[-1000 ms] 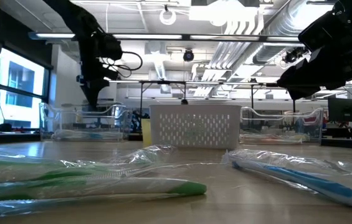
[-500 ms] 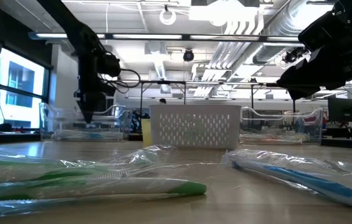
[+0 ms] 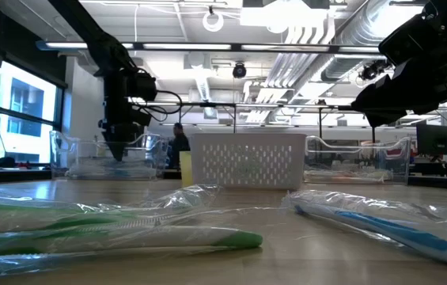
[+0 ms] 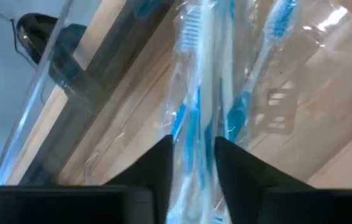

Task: Pick & Place Toothbrushes
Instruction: Put the blue toothbrush into the left transparent bin

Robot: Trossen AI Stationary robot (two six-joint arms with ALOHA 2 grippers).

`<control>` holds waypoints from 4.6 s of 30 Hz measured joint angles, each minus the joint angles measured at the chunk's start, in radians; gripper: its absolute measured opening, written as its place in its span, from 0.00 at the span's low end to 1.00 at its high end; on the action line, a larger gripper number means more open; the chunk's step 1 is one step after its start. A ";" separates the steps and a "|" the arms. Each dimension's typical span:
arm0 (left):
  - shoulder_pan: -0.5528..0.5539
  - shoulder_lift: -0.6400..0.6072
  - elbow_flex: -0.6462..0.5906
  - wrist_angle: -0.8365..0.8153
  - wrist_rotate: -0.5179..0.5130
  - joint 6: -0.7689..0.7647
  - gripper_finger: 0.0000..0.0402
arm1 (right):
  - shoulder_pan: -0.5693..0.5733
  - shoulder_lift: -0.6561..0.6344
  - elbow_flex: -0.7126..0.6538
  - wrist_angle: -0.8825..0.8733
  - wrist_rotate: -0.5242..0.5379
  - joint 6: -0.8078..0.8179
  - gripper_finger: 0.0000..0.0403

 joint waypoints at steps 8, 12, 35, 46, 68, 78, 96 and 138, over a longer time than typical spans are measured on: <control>0.000 0.000 0.000 0.011 0.003 -0.001 0.43 | 0.000 0.000 0.000 0.000 0.000 0.000 0.04; 0.000 0.000 0.000 0.007 0.005 -0.001 0.43 | 0.000 0.000 0.000 0.000 0.000 0.020 0.04; -0.173 -0.154 0.166 -0.050 0.083 0.160 0.44 | 0.000 0.000 0.000 0.000 0.031 0.027 0.04; -0.510 -0.400 0.166 -0.038 0.024 0.156 0.44 | 0.000 0.000 0.000 0.000 0.030 0.027 0.04; -1.162 -0.477 -0.056 0.477 -0.282 0.324 0.44 | 0.000 0.000 0.000 0.000 0.025 -0.027 0.04; -1.159 -0.477 -0.286 0.776 -0.151 0.219 0.44 | 0.000 0.000 0.000 0.000 0.026 -0.012 0.04; -1.159 -0.477 -0.410 0.872 0.028 0.182 0.44 | 0.000 0.000 0.000 0.104 0.131 0.097 0.04; -1.159 -0.476 -0.410 0.802 0.021 0.264 0.44 | 0.347 0.620 0.660 -0.346 0.422 0.946 0.01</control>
